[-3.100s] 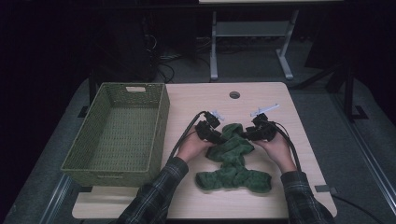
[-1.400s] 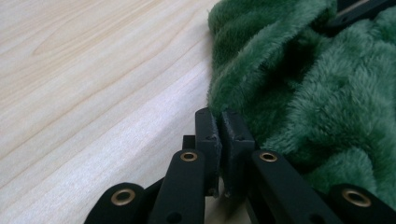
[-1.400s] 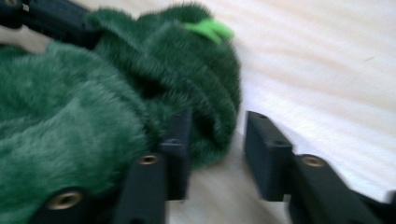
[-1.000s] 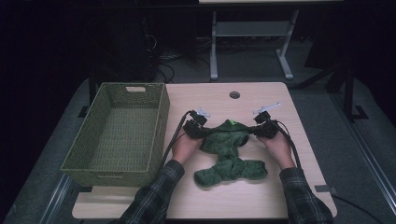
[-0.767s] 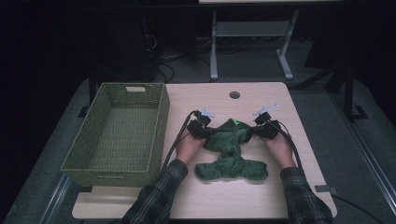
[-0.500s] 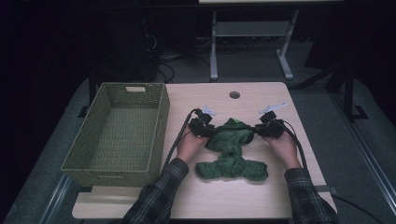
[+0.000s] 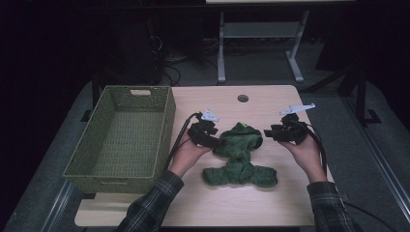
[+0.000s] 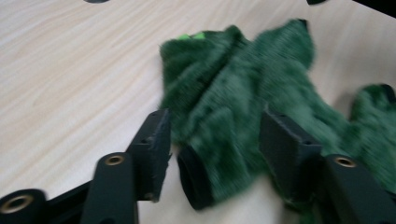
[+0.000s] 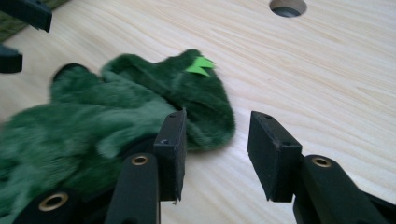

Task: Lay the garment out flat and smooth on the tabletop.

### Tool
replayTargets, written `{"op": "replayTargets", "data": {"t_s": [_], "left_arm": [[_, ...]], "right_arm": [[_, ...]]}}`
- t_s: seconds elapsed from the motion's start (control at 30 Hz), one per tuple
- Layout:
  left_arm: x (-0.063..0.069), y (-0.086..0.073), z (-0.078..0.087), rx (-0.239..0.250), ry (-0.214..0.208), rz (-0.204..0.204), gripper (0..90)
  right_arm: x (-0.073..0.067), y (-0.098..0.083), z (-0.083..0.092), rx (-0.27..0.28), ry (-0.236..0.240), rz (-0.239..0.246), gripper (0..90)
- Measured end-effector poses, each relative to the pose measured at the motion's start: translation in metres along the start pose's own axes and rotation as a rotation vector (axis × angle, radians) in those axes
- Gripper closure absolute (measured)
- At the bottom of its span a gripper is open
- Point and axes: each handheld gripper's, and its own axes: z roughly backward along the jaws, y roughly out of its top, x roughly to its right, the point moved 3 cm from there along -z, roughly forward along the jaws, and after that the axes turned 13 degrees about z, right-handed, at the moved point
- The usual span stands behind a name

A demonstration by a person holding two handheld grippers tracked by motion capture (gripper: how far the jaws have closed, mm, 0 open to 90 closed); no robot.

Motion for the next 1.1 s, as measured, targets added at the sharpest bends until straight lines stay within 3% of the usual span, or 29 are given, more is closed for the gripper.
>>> {"op": "replayTargets", "data": {"t_s": [0.17,0.47,0.6,0.73,1.1], "left_arm": [[0.010,-0.023,0.013,0.001,-0.015,-0.001,32.5],[0.026,-0.073,0.029,0.006,-0.002,-0.014,15.0],[0.032,-0.094,0.037,-0.008,-0.009,-0.025,13.3],[0.036,-0.112,0.042,-0.013,-0.015,-0.009,13.3],[0.034,-0.134,0.043,-0.044,0.017,-0.005,13.3]], "right_arm": [[-0.015,0.000,0.010,0.037,0.008,0.016,56.5],[-0.046,-0.003,0.013,0.070,0.059,0.064,56.4],[-0.060,-0.004,0.010,0.059,0.073,0.097,56.5],[-0.071,-0.007,0.009,0.059,0.103,0.106,57.0],[-0.105,-0.007,-0.005,0.050,0.174,0.166,58.6]]}}
